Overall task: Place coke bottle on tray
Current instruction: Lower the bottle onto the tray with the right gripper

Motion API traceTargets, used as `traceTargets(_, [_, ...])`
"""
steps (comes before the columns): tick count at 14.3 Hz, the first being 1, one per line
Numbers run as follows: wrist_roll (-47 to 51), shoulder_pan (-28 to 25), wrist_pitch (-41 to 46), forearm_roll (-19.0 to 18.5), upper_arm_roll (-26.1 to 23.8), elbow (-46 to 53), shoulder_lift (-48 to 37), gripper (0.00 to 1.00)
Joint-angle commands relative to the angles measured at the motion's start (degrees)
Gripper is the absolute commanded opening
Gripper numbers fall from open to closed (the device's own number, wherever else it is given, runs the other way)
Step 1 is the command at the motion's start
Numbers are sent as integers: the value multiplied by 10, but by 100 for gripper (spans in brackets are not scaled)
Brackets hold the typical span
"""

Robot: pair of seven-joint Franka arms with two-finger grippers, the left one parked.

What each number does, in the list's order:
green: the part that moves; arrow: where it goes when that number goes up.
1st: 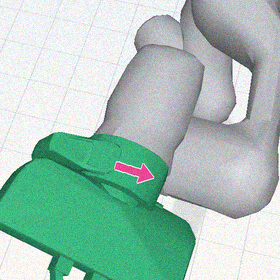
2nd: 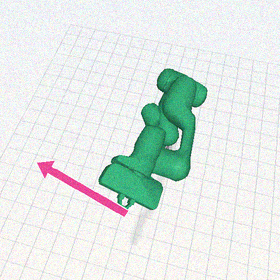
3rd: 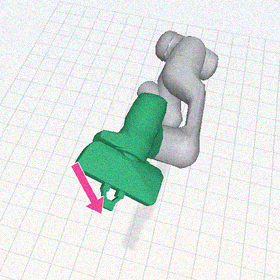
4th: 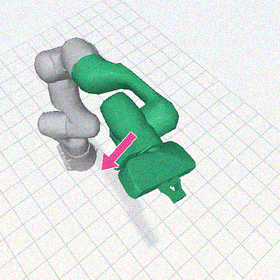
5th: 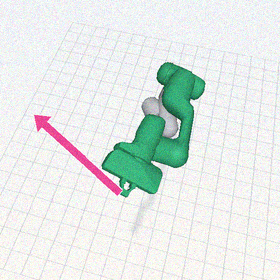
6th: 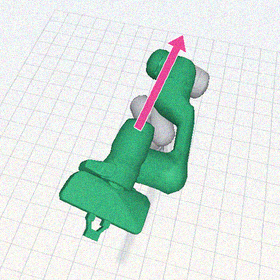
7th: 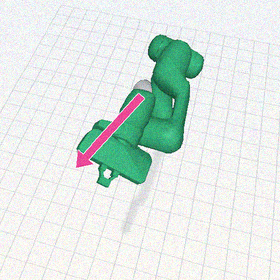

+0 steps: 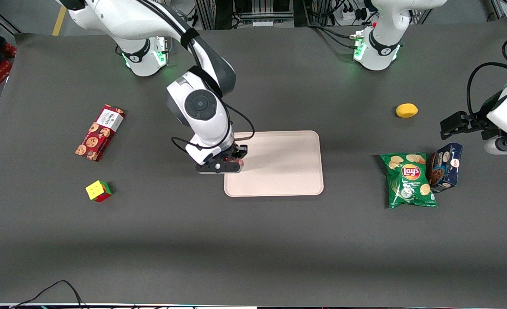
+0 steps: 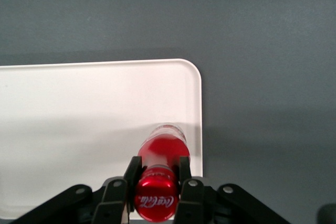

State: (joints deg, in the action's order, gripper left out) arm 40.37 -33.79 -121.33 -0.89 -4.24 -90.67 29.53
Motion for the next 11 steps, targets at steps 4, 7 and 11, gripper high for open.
traceTargets(4, [16,-3,-3,-15,1,12,14,0])
traceTargets(7, [16,-3,-6,-15,1,12,18,0])
traceTargets(11, [16,-2,-5,-15,1,13,25,8])
